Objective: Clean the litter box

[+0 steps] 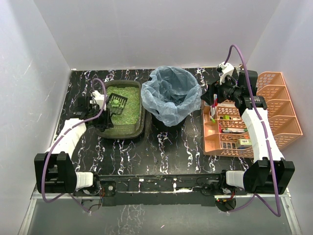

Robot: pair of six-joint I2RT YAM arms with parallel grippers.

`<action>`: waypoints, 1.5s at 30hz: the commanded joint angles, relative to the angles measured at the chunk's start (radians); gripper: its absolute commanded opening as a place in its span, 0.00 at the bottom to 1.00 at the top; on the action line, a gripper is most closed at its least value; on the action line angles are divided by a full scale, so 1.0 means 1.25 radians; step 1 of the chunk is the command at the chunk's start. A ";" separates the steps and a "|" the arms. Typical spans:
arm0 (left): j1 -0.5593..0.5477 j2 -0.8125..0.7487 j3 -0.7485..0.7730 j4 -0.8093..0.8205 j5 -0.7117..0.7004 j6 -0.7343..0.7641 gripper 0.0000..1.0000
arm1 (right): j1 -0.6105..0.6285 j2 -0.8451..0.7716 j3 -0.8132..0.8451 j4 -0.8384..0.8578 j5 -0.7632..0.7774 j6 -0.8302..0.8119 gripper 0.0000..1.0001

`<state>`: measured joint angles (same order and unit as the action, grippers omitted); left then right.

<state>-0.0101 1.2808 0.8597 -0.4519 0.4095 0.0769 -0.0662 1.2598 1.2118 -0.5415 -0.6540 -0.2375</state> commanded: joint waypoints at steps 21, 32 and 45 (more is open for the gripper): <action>-0.015 -0.036 0.031 -0.014 0.047 -0.025 0.00 | 0.003 -0.018 0.009 0.051 -0.014 -0.015 0.71; -0.013 -0.044 0.054 -0.035 0.072 -0.044 0.00 | 0.002 -0.025 0.007 0.048 -0.011 -0.016 0.71; -0.012 -0.075 0.092 -0.087 0.047 -0.032 0.00 | 0.003 -0.029 0.015 0.024 0.005 -0.030 0.71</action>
<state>-0.0319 1.2381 0.9257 -0.5262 0.4637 0.0296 -0.0658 1.2583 1.2118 -0.5438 -0.6518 -0.2420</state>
